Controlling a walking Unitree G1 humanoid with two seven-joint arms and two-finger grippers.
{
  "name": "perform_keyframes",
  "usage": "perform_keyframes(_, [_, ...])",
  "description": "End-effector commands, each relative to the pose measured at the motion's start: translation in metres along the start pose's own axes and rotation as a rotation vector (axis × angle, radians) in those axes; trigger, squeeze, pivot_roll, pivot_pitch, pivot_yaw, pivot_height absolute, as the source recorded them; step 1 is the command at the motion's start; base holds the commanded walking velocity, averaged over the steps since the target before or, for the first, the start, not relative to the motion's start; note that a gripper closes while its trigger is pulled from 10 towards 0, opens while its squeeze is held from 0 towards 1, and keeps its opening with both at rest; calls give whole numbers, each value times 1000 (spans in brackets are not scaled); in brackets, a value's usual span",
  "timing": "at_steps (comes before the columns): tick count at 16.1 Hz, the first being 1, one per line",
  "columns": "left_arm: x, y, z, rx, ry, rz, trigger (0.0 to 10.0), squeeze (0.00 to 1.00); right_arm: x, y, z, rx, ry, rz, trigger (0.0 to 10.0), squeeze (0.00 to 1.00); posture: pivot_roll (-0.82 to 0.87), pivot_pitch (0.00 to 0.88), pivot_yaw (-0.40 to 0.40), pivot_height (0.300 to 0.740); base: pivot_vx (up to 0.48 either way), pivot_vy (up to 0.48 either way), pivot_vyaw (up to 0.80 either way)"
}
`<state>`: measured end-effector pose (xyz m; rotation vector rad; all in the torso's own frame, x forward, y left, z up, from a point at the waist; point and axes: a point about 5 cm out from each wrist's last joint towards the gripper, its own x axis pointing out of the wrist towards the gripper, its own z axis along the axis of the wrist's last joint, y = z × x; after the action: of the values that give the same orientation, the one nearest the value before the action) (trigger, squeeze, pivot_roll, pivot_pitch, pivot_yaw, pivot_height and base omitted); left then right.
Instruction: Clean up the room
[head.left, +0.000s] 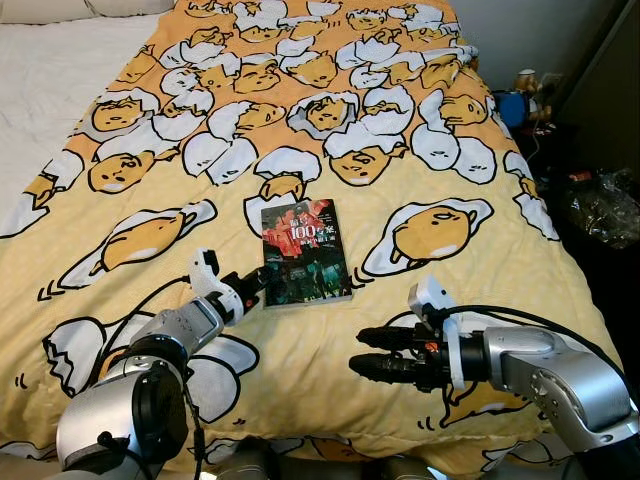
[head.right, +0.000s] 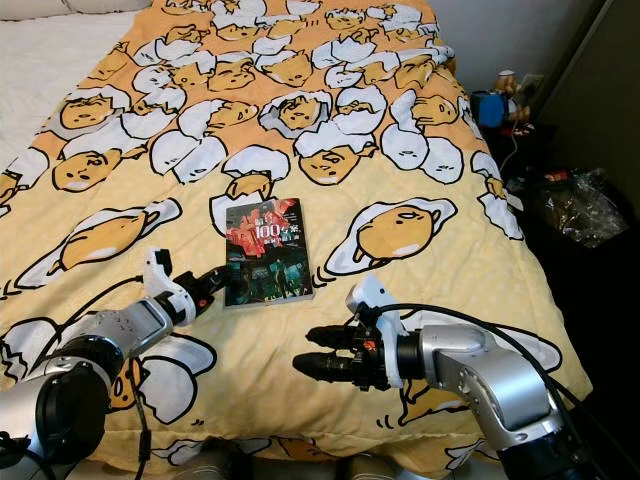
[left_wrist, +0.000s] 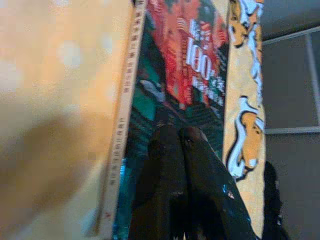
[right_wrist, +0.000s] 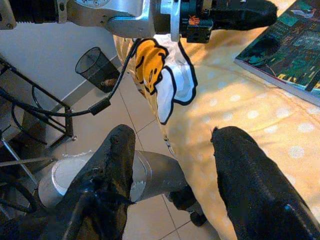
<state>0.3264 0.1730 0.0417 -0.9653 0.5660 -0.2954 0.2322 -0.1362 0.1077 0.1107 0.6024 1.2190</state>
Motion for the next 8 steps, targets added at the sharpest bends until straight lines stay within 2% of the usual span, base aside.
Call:
perform_keyframes(1, [-2, 1, -1, -10, 4, -21, 0, 0, 0, -2, 0, -12, 5, -16, 10000, 0, -197, 124, 35, 740, 0, 0, 0])
perform_keyframes(5, [-5, 5, -3, 33, 32, -24, 0, 0, -1, -6, 2, -17, -5, -37, 10000, 0, -194, 118, 44, 740, 0, 0, 0])
perform_keyframes(8, [-18, 5, 14, 53, 9, -145, 0, 0, -2, -7, 2, -20, -17, -46, 10000, 0, -192, 112, 55, 740, 0, 0, 0])
